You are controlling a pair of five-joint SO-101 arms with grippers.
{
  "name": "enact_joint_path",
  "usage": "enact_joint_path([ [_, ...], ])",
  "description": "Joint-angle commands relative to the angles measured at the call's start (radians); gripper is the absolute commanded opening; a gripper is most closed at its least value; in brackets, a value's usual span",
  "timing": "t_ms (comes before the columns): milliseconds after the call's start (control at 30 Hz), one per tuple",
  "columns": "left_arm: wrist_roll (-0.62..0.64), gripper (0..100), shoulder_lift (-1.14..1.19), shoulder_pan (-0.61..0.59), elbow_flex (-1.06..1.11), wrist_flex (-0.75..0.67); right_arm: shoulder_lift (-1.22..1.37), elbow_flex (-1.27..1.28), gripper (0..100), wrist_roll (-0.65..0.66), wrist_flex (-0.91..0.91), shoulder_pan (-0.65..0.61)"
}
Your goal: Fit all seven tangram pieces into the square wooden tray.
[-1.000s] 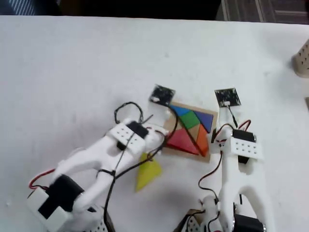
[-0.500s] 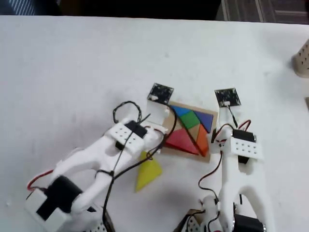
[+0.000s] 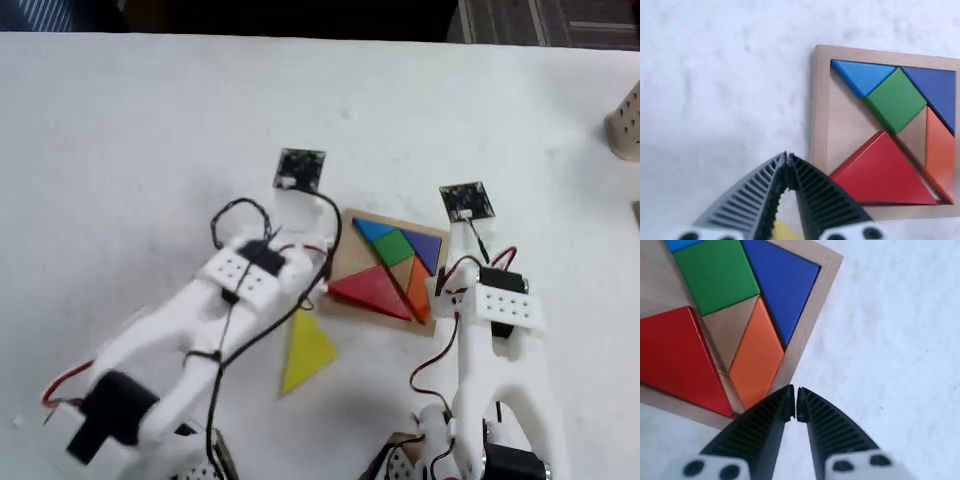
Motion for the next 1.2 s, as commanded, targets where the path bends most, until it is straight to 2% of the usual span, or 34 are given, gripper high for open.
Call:
enact_joint_path([
  [0,0.011,2,0.099,0.039,-0.118,-0.025,-0.027,-0.029,1.9,0.009,0.002,-0.013],
  [167,0.011,2,0.248,0.042,-0.230,-0.015,-0.027,-0.029,1.9,0.009,0.002,-0.013],
  [667,0.011,2,0.251,0.223,-0.196,0.098,-0.027,-0.029,2.1,0.011,0.002,-0.012],
  [800,0.011,2,0.249,0.228,-0.195,0.104,-0.027,-0.029,2.1,0.011,0.002,-0.012],
  [1167,0.011,2,0.027,0.242,-0.071,0.063,-0.027,-0.029,2.1,0.011,0.002,-0.012],
])
